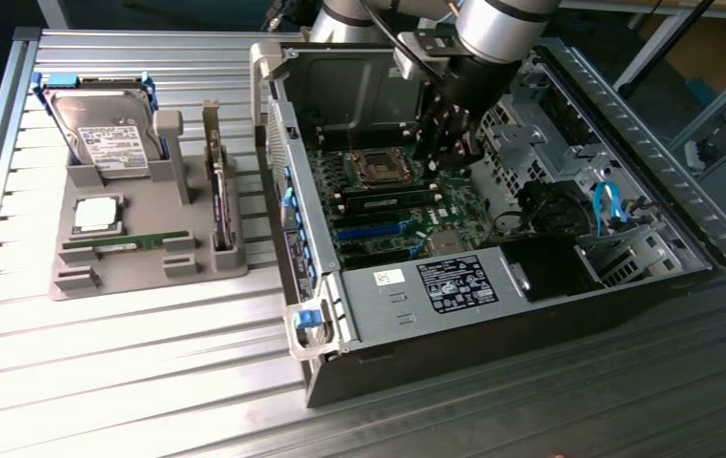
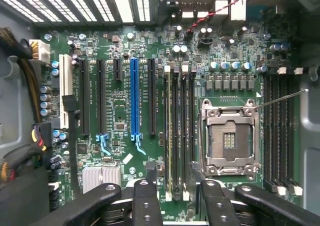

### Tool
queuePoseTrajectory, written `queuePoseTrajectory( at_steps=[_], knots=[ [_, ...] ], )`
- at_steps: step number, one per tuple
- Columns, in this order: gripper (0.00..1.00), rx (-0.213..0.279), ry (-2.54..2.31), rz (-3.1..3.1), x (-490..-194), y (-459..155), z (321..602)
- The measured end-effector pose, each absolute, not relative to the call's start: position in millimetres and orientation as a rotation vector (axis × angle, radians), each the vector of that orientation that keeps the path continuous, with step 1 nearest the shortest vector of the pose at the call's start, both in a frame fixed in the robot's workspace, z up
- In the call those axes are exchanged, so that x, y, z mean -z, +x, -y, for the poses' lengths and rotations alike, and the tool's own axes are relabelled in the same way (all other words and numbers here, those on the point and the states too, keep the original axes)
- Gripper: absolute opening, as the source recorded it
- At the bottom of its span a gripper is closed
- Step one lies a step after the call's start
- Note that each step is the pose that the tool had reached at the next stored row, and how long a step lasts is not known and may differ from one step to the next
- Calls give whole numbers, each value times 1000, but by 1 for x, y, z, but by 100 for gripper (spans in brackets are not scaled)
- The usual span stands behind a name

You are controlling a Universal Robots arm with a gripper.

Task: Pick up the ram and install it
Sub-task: 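Insert the ram into the slot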

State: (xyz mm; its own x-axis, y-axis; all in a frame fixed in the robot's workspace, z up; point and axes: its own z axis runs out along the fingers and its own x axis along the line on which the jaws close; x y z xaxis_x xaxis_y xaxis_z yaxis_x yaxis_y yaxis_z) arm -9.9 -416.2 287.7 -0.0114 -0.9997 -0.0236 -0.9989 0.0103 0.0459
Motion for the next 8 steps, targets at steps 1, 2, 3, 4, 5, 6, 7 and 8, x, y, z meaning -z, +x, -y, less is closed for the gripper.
queuePoseTrajectory(
  at_steps=[1, 2, 3, 4, 5, 6, 7, 8],
  knots=[
    [38, 77, 2198, 2222, -290, -10, 416],
    [38, 76, 2197, 2222, -292, -10, 416],
    [38, 76, 2197, 2222, -294, -10, 416],
    [38, 76, 2197, 2222, -296, -10, 416],
    [38, 76, 2197, 2222, -298, -10, 416],
    [38, 76, 2197, 2221, -300, -10, 416],
    [38, 76, 2197, 2221, -302, -10, 416],
    [38, 76, 2197, 2221, -305, -10, 416]
  ],
)
